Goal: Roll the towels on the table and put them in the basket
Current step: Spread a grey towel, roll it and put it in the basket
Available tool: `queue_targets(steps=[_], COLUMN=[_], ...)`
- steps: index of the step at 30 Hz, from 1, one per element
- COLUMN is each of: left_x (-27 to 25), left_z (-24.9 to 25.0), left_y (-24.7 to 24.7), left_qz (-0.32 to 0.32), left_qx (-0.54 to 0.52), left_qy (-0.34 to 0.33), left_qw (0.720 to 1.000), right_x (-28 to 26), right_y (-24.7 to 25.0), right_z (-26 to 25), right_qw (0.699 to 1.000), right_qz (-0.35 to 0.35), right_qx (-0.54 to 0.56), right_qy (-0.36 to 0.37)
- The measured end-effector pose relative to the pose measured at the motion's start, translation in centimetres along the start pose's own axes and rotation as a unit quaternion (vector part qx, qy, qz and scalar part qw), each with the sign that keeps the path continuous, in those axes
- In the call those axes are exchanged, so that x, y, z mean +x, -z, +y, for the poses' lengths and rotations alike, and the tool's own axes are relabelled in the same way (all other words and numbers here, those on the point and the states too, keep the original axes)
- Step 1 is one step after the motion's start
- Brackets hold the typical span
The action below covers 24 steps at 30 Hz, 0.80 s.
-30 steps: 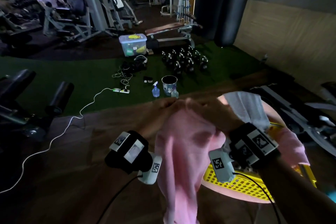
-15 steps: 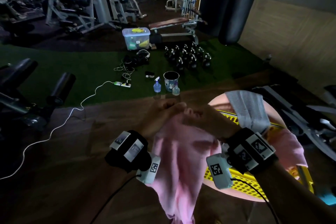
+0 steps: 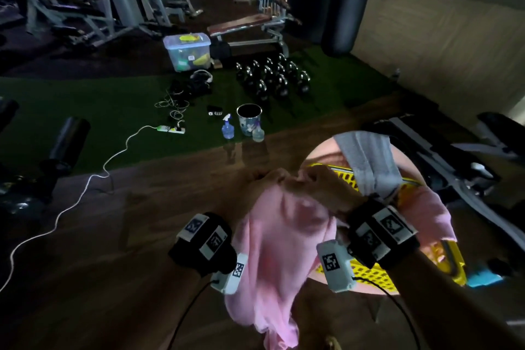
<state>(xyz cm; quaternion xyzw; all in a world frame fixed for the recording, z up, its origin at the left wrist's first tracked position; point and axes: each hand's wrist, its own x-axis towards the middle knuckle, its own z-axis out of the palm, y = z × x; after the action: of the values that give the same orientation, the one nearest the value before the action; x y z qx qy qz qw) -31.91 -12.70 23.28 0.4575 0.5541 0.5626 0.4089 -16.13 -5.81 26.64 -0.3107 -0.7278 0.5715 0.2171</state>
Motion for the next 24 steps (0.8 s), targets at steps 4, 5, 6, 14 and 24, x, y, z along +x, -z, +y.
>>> queue_targets(steps=[4, 5, 6, 14, 24], left_x=[0.7, 0.8, 0.9, 2.0, -2.9], left_z=[0.0, 0.1, 0.4, 3.4, 7.0], left_y=[-1.6, -2.3, -3.4, -18.3, -43.3], left_qz=[-0.02, -0.034, -0.048, -0.235, -0.416], left_qx=[-0.004, 0.008, 0.025, 0.11, 0.147], left_qy=[-0.009, -0.02, -0.033, -0.101, -0.158], left_qw=[1.0, 0.999, 0.998, 0.96, 0.884], right_x=[-2.3, -3.3, -4.5, -16.4, -35.6], right_y=[5.2, 6.4, 7.3, 14.4, 27.0], right_z=[0.1, 0.3, 0.6, 3.3, 8.4], right_qw=[0.981, 0.971, 0.965, 0.964, 0.958], right_qz=[0.118, 0.158, 0.181, 0.236, 0.281], right_qx=[0.153, 0.181, 0.188, 0.111, 0.026], right_qy=[0.011, 0.009, 0.015, 0.044, -0.05])
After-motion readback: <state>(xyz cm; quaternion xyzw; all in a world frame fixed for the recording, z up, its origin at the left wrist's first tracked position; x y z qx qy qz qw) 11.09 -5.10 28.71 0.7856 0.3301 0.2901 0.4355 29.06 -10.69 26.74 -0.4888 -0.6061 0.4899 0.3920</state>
